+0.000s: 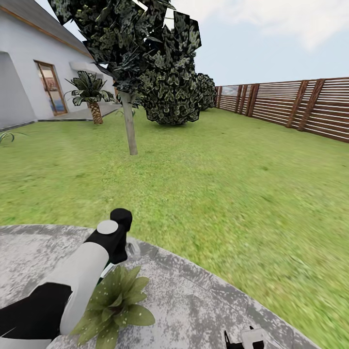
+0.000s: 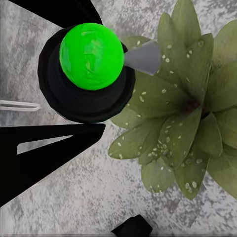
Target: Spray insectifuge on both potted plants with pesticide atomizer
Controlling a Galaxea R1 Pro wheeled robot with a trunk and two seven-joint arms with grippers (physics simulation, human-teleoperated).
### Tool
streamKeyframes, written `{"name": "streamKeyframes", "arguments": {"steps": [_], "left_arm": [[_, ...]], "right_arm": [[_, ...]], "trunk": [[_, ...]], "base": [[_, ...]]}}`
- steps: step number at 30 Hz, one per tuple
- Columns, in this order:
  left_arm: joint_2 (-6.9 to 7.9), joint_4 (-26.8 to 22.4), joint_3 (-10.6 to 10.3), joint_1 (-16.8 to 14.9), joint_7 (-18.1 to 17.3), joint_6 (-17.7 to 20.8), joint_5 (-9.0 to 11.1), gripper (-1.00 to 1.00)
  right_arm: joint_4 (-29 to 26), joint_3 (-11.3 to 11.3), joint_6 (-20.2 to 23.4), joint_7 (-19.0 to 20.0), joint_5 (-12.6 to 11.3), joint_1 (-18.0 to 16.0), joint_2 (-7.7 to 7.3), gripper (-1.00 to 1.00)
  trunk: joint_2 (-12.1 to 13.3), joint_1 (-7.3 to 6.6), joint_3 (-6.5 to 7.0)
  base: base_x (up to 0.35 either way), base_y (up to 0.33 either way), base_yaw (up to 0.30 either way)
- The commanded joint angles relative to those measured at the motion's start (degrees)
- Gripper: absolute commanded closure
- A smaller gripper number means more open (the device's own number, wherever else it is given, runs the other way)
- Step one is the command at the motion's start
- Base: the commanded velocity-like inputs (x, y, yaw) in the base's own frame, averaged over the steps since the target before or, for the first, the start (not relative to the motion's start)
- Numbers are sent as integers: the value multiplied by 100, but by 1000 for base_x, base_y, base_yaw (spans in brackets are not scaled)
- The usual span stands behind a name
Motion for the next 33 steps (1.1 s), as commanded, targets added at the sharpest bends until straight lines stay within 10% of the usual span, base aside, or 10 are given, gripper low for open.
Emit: {"name": "streamKeyframes", "arguments": {"steps": [1,33], "left_arm": [[0,5,-11,8,-51,57,-38,100],[262,15,-29,422,-51,69,-50,100]], "right_arm": [[6,-40,-16,-24,63,-4,0,-100],[6,-31,-16,-17,73,5,1,-100]], "trunk": [[-2,-1,-5],[-2,-1,-5]], "base": [[0,0,0],[-108,-92,0]]}}
